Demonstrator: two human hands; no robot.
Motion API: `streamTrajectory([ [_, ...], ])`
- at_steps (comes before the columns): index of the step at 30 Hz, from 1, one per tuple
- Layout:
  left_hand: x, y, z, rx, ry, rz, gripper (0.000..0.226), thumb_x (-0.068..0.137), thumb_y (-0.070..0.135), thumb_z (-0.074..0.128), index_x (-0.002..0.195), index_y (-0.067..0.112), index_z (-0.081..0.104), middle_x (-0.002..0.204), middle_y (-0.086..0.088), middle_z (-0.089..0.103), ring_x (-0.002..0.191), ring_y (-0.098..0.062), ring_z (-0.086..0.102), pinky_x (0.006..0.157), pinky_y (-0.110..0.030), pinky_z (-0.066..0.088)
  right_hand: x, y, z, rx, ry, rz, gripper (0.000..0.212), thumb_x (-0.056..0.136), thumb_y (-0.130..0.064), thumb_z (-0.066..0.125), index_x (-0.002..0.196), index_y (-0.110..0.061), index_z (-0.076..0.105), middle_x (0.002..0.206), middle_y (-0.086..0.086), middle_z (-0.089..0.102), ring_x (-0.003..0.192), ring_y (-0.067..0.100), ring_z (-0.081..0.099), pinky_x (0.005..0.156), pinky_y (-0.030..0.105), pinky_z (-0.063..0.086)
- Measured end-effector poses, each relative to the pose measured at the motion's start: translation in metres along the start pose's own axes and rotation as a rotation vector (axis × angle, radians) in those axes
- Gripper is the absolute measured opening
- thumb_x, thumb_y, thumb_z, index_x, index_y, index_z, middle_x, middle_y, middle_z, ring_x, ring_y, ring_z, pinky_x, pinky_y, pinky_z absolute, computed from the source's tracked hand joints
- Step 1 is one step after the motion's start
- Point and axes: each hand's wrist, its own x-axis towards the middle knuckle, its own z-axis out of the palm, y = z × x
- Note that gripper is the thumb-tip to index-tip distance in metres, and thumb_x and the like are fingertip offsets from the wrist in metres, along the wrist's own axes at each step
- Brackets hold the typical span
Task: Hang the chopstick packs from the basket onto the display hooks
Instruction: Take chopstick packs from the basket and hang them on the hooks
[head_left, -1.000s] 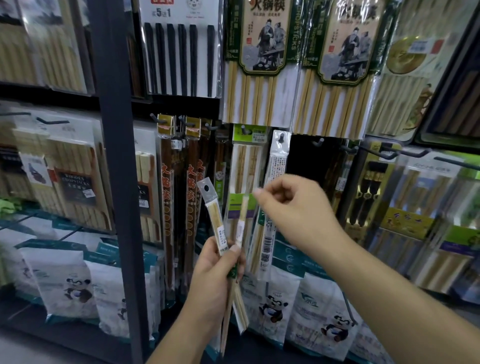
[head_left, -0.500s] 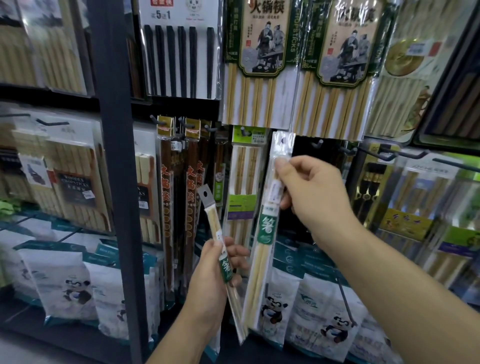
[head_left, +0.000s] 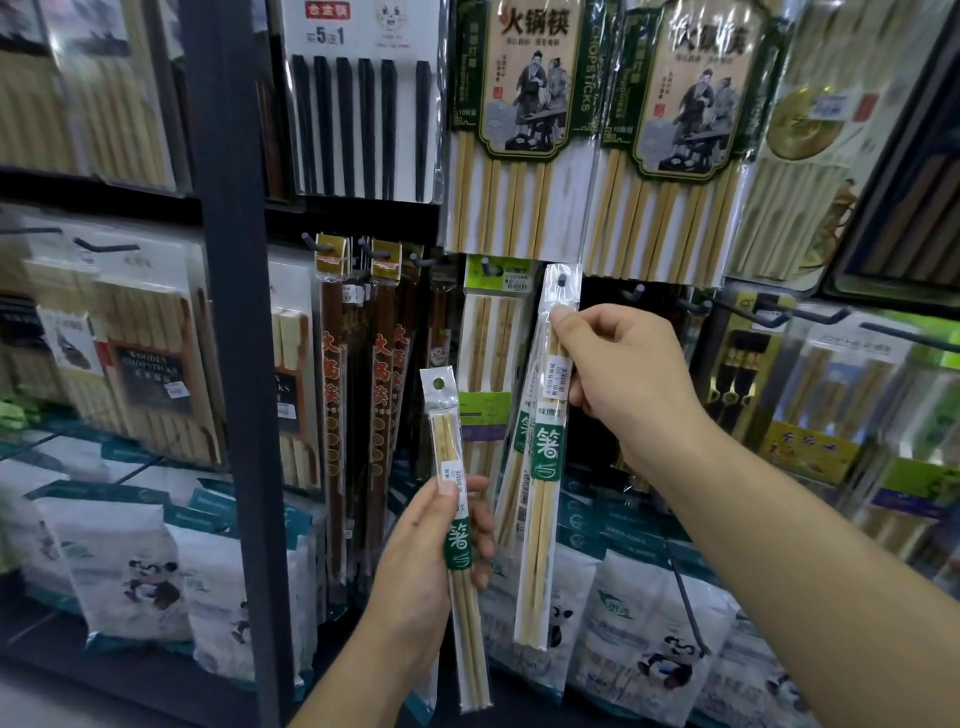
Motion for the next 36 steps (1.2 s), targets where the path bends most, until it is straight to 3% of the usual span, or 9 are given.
streamTrajectory([
  [6, -0.001, 0.0, 0.001, 0.021, -0.002, 0.006, 0.035, 0.091, 0.047, 0.054, 0.102, 0.021, 0.076, 0.081, -0.01, 0.065, 0.065, -0.018, 0.059, 0.049, -0.03, 0.045, 0.004, 0.004, 0.002, 0.015, 0.013, 0.033, 0.047, 0.099, -0.039, 0.063, 0.085, 0.006, 0.06, 0.047, -0.001, 0.048, 0.038, 0.008, 0.049, 0.041, 0.014, 0.038],
  [11, -0.001, 0.002, 0.0, 0.04, -0.017, 0.013, 0.036, 0.091, 0.048, 0.054, 0.104, 0.023, 0.076, 0.081, -0.008, 0.065, 0.065, -0.018, 0.059, 0.051, -0.03, 0.046, 0.003, 0.012, 0.002, -0.053, 0.036, 0.031, 0.053, 0.097, -0.048, 0.063, 0.085, 0.004, 0.059, 0.047, 0.002, 0.054, 0.041, 0.009, 0.054, 0.041, 0.016, 0.039],
  [15, -0.002, 0.003, -0.001, 0.045, -0.017, 0.033, 0.034, 0.092, 0.046, 0.054, 0.108, 0.026, 0.077, 0.081, -0.005, 0.065, 0.066, -0.017, 0.059, 0.05, -0.028, 0.047, 0.002, 0.018, 0.001, -0.208, 0.06, -0.011, 0.056, 0.096, -0.057, 0.059, 0.084, -0.002, 0.062, 0.059, 0.013, 0.064, 0.044, 0.01, 0.062, 0.053, 0.028, 0.046],
  [21, 0.0, 0.004, 0.0, 0.057, 0.021, 0.052, 0.032, 0.094, 0.043, 0.054, 0.114, 0.031, 0.077, 0.075, -0.002, 0.06, 0.065, -0.015, 0.06, 0.049, -0.03, 0.048, 0.0, 0.032, 0.003, -0.371, 0.05, -0.047, 0.049, 0.095, -0.058, 0.06, 0.07, -0.015, 0.059, 0.061, -0.004, 0.063, 0.058, 0.013, 0.068, 0.055, 0.029, 0.047],
  [25, 0.002, 0.01, 0.002, 0.116, 0.029, 0.083, 0.028, 0.108, 0.024, 0.046, 0.113, 0.029, 0.073, 0.075, -0.001, 0.058, 0.065, -0.015, 0.059, 0.05, -0.031, 0.049, -0.001, 0.039, 0.002, -0.353, 0.02, -0.029, 0.047, 0.092, -0.056, 0.065, 0.074, -0.012, 0.062, 0.066, 0.007, 0.066, 0.063, 0.021, 0.069, 0.062, 0.035, 0.055],
  [27, 0.004, 0.016, 0.006, 0.14, 0.022, 0.117, 0.023, 0.109, 0.018, 0.045, 0.11, 0.02, 0.067, 0.074, -0.001, 0.057, 0.065, -0.016, 0.058, 0.05, -0.03, 0.05, -0.002, 0.038, -0.002, -0.352, 0.038, -0.037, 0.044, 0.09, -0.055, 0.068, 0.073, -0.016, 0.061, 0.063, 0.0, 0.066, 0.059, 0.01, 0.065, 0.056, 0.029, 0.053],
  [29, 0.006, 0.023, 0.017, 0.151, -0.013, 0.16, 0.017, 0.107, 0.015, 0.05, 0.108, 0.018, 0.066, 0.074, 0.0, 0.058, 0.066, -0.017, 0.059, 0.053, -0.03, 0.053, -0.004, 0.033, -0.005, -0.316, 0.057, -0.087, 0.039, 0.09, -0.052, 0.069, 0.071, -0.019, 0.06, 0.06, -0.01, 0.063, 0.055, 0.002, 0.058, 0.049, 0.014, 0.042],
  [32, 0.01, 0.035, 0.038, 0.213, -0.113, 0.247, 0.021, 0.104, 0.014, 0.056, 0.103, 0.027, 0.072, 0.077, 0.004, 0.066, 0.072, -0.015, 0.064, 0.067, -0.028, 0.058, -0.007, 0.018, -0.008, -0.126, 0.003, -0.154, 0.032, 0.096, -0.046, 0.065, 0.076, -0.02, 0.066, 0.069, -0.002, 0.067, 0.055, 0.003, 0.056, 0.052, 0.017, 0.044],
  [36, 0.027, 0.051, 0.059, 0.289, -0.14, 0.337, 0.019, 0.103, 0.008, 0.059, 0.104, 0.022, 0.071, 0.082, 0.009, 0.071, 0.078, -0.008, 0.067, 0.076, -0.023, 0.057, -0.004, -0.001, -0.01, 0.079, -0.048, -0.152, 0.026, 0.099, -0.031, 0.064, 0.082, -0.013, 0.07, 0.067, 0.001, 0.066, 0.053, 0.006, 0.057, 0.047, 0.015, 0.042],
])
